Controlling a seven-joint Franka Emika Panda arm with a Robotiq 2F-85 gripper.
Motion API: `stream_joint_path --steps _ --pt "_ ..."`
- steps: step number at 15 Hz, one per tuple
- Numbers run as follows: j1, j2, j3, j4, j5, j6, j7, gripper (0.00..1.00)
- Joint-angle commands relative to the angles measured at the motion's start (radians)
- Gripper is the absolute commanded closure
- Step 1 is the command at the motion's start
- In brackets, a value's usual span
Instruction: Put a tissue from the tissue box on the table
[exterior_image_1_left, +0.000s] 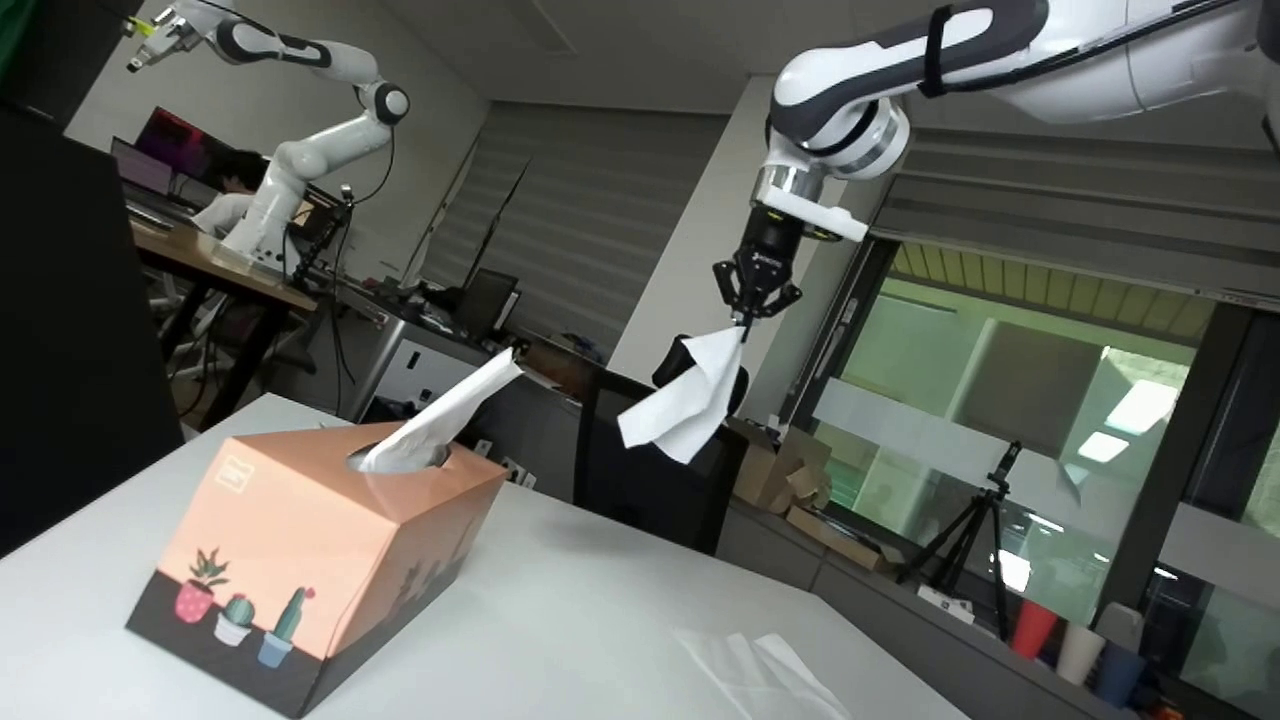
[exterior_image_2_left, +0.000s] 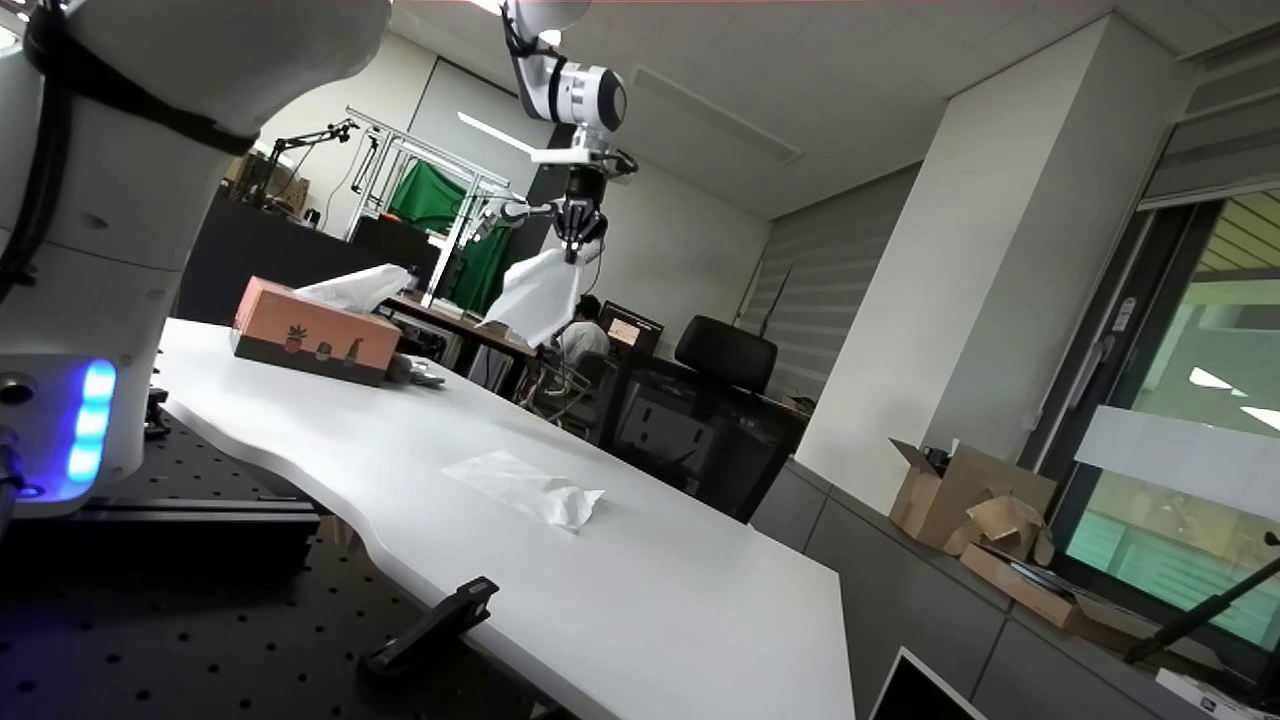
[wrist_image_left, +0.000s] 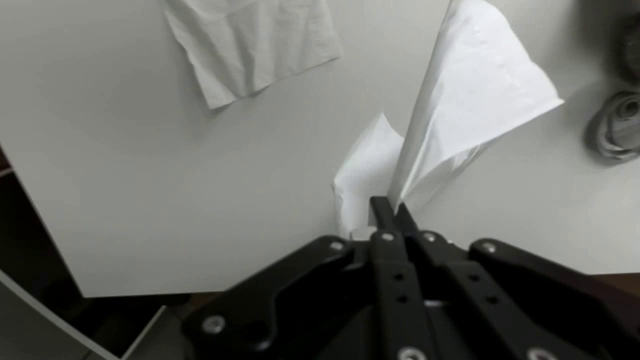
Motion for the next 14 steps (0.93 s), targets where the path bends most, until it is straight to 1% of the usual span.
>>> stream_joint_path --steps 1,2,5,9,11,14 --pt "-0.039 0.006 -0.035 -0.02 -0.106 -0.091 0.051 1.0" --pt "-0.049 0.012 -0.045 -0.028 -0.134 -0.121 0.049 1.0" --pt "-0.077 0.043 -0.05 -0.02 -0.21 -0.264 0.023 1.0" --pt "-0.09 0.092 -0.042 0.012 -0.284 -0.496 -0.032 1.0" --pt "-0.097 0.114 -0.029 0.018 -0.313 -0.592 -0.109 1.0" --pt "-0.107 0.171 -0.004 0.047 -0.363 -0.68 -0.264 1.0"
